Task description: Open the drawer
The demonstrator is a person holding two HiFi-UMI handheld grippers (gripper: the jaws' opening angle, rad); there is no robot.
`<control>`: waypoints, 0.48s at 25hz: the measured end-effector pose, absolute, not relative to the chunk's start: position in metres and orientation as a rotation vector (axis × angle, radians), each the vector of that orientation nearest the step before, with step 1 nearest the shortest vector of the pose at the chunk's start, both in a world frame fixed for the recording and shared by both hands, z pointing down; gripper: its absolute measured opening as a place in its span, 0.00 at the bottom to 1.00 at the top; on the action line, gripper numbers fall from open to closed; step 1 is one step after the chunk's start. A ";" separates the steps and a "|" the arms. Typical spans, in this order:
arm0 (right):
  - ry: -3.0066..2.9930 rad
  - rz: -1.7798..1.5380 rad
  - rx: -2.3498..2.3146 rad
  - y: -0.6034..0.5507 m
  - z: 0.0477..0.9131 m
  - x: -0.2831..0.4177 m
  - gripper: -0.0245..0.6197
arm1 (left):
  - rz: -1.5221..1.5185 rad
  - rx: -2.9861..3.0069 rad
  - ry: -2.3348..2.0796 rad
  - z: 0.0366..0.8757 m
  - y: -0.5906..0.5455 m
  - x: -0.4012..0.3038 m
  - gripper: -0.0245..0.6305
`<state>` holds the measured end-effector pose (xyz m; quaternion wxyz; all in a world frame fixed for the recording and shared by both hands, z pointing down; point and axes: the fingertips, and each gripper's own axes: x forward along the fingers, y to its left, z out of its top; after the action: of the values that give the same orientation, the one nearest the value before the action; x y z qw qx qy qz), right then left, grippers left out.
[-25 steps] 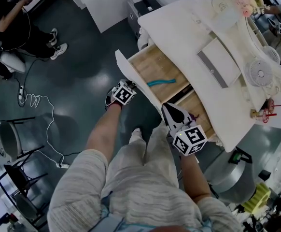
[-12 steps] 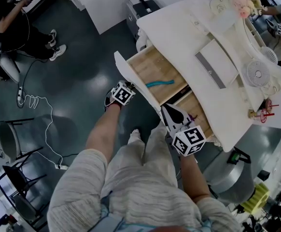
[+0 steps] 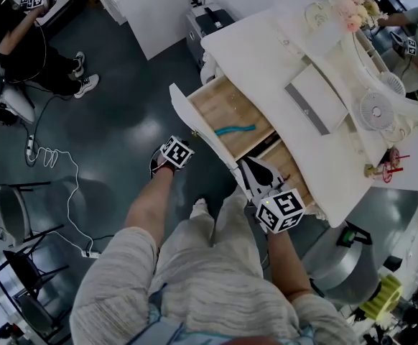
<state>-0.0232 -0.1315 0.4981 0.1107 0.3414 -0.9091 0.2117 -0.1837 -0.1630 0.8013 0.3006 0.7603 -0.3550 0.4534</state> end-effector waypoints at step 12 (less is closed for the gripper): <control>-2.694 0.565 0.999 -0.122 0.478 -0.032 0.05 | 0.984 2.158 -0.986 0.732 -0.156 -0.170 0.09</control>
<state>-0.0318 -0.1224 0.4785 0.1065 0.3391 -0.9148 0.1920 -0.1700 -0.1559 0.7315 0.2824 0.8060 -0.3682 0.3675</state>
